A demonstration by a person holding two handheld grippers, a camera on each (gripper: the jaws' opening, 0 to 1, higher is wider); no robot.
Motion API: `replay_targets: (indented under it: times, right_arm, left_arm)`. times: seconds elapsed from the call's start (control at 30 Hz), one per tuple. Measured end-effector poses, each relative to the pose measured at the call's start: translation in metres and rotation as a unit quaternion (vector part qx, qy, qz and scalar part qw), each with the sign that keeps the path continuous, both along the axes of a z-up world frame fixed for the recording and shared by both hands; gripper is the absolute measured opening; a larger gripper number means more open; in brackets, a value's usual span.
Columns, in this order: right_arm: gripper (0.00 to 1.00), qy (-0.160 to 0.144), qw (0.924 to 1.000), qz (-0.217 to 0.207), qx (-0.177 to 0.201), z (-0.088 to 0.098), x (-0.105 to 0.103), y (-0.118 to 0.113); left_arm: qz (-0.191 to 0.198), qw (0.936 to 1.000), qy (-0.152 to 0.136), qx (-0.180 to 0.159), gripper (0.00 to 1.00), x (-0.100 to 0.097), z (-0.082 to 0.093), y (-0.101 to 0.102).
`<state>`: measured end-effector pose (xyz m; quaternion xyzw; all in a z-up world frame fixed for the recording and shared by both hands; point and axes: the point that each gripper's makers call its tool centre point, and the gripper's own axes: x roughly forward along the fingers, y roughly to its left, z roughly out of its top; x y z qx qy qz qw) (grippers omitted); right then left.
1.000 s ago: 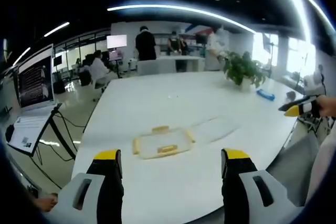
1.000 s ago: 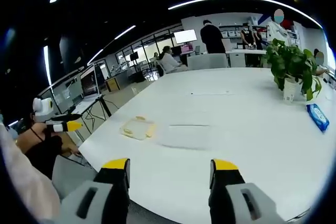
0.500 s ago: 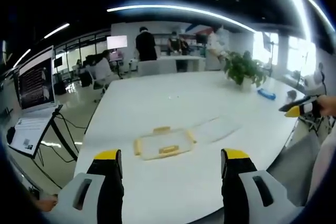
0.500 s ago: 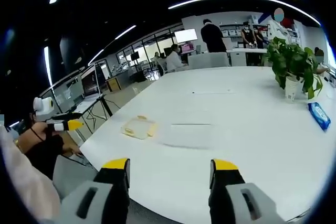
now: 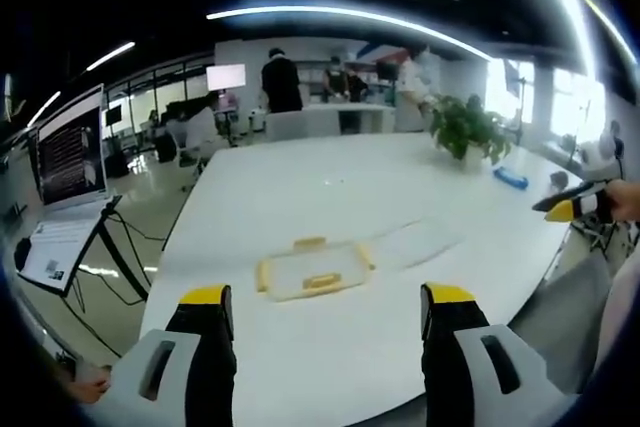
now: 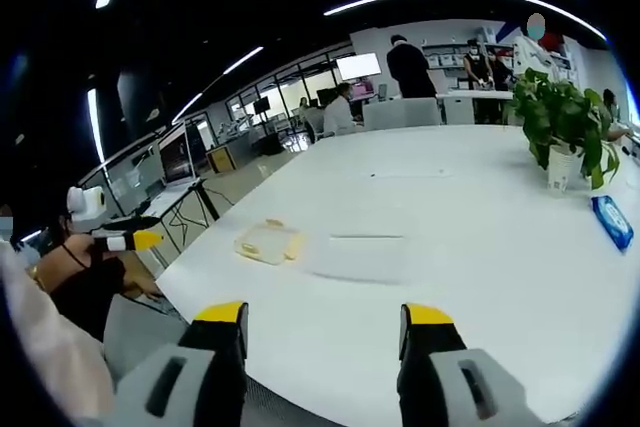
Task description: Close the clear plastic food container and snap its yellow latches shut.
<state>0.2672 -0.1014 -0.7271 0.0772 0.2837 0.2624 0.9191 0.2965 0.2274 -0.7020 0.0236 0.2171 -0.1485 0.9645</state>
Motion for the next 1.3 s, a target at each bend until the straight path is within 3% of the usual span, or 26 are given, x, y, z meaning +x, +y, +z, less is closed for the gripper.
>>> replay_targets:
  times: [0.57,1.3]
  right_arm:
    - [0.60,-0.008,0.9998,0.016,-0.010,0.002,-0.006,0.007]
    - [0.60,-0.002,0.9995,0.030,-0.012,-0.003,-0.009,0.026]
  left_arm:
    - [-0.014,0.9999,-0.006,0.000,0.75,-0.005,0.001,-0.002]
    - [-0.018,0.9997,-0.006,0.013,0.75,-0.009,-0.001,0.015]
